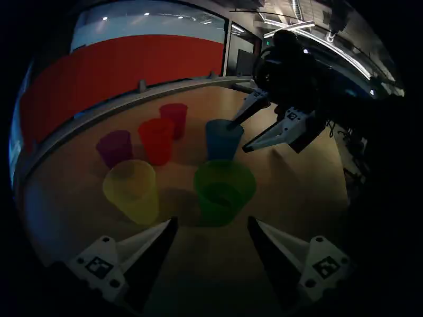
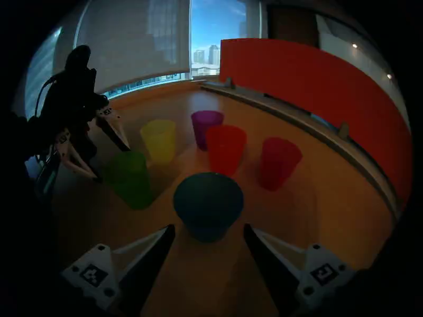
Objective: Pour water
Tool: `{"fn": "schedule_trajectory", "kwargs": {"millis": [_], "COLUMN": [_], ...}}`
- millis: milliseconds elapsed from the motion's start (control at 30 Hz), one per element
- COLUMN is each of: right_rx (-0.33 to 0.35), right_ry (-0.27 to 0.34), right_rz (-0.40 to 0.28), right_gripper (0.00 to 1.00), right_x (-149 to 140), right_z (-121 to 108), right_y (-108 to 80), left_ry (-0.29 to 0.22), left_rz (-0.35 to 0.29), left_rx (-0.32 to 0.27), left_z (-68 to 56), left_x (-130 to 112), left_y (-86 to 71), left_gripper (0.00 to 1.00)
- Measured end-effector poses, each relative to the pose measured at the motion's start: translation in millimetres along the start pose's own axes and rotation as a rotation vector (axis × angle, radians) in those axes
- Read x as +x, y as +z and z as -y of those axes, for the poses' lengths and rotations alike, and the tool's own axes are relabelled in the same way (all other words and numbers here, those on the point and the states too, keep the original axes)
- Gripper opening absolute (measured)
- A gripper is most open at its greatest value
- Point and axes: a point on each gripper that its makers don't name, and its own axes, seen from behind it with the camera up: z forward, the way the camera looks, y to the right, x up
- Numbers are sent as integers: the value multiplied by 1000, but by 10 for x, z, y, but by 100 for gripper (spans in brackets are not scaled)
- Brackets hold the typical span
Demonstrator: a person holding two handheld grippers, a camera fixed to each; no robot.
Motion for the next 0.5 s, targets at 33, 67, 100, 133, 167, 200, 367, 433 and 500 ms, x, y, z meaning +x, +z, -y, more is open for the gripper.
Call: {"fn": "schedule_trajectory", "kwargs": {"millis": [33,67,100,133,167,200,367,433,500], "right_rx": [-3,-7,-10,-12,-15,-20,-44,-51,-57], "right_ry": [6,11,17,22,27,31,45,54,63], "right_rz": [-2,-3,-4,-4,-5,-9,-29,-34,-39], "right_gripper": [100,100,100,100,100,100,100,100,100], "right_x": [-13,-25,-37,-46,-56,-59,-64,-71,-75], "right_z": [4,9,16,22,29,34,53,68,83], "right_y": [-29,-57,-91,-122,-153,-186,-318,-352,-382], "left_ry": [-4,-9,-13,-17,-20,-23,-33,-35,-37], "left_rz": [-5,-10,-14,-16,-19,-24,-47,-53,-60], "left_rx": [8,17,28,38,48,60,111,128,147], "left_z": [13,26,46,63,81,102,180,204,232], "left_x": [-4,-8,-17,-25,-34,-39,-48,-49,-47], "left_y": [-34,-68,-103,-134,-165,-198,-328,-365,-397], "left_gripper": [98,98,98,98,98,98,98,98,98]}}
